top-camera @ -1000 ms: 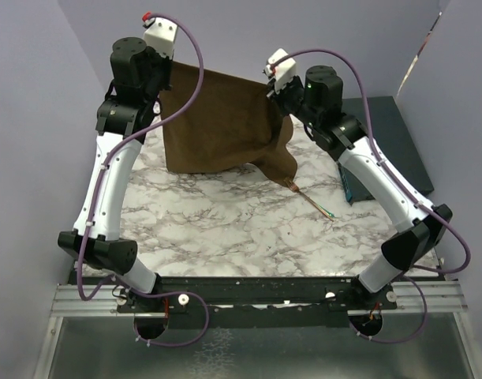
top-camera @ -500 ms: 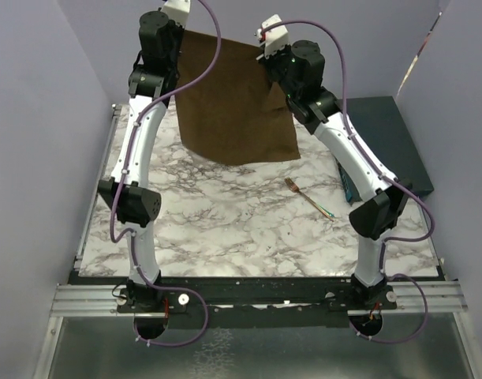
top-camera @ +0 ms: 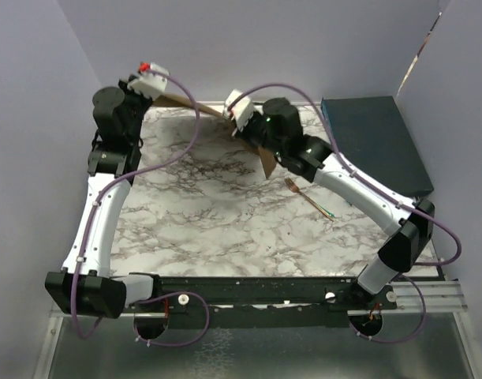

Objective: Fold the napkin into a case and place the utensils inside
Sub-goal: Flatten out the napkin at the center of the board.

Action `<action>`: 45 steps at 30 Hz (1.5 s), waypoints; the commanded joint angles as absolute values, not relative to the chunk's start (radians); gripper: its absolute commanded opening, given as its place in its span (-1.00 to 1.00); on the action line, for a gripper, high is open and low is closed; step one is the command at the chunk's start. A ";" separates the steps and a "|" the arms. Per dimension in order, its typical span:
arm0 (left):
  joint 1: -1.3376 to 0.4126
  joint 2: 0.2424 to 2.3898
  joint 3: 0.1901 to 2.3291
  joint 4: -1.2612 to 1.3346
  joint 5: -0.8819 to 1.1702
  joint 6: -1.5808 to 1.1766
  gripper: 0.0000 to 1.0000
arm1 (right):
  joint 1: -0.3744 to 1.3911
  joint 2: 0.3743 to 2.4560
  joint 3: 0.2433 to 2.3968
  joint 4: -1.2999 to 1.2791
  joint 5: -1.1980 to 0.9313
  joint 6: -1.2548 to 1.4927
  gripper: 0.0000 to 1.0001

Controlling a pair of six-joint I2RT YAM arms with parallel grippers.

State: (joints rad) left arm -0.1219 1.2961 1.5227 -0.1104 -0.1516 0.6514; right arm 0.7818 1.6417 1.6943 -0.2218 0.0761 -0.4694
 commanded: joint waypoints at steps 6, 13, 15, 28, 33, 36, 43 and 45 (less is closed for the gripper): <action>0.129 1.223 0.976 -0.358 -0.056 0.929 -1.00 | 0.941 1.785 1.449 -0.573 -0.124 -0.283 -0.99; 0.239 1.238 0.957 -0.440 0.000 0.997 -1.00 | 1.020 1.929 1.422 -0.555 -0.316 -0.198 -0.74; 0.264 1.255 0.975 -0.446 0.031 0.997 -1.00 | 1.026 1.949 1.416 -0.542 -0.376 -0.182 -0.59; 0.287 1.284 0.883 -0.498 0.166 1.002 -1.00 | 0.757 1.825 1.328 -0.267 -0.295 0.080 -0.04; 0.286 1.296 0.860 -0.496 0.176 0.987 -1.00 | 0.663 1.920 1.387 -0.217 -0.247 0.163 -0.04; 0.286 1.305 0.857 -0.497 0.183 0.971 -1.00 | 0.632 2.005 1.446 -0.202 -0.241 0.203 -0.07; 0.286 1.307 0.849 -0.495 0.167 0.967 -1.00 | 0.545 2.194 1.577 -0.249 -0.238 0.300 -0.39; 0.286 1.310 0.854 -0.497 0.174 0.961 -1.00 | 0.515 2.236 1.607 -0.278 -0.231 0.315 -0.49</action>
State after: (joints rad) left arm 0.2802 1.3014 0.8658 -0.4812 0.1402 0.9760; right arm 0.5819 2.1551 1.5425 -0.2237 -0.2554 0.2424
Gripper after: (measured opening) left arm 0.016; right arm 0.294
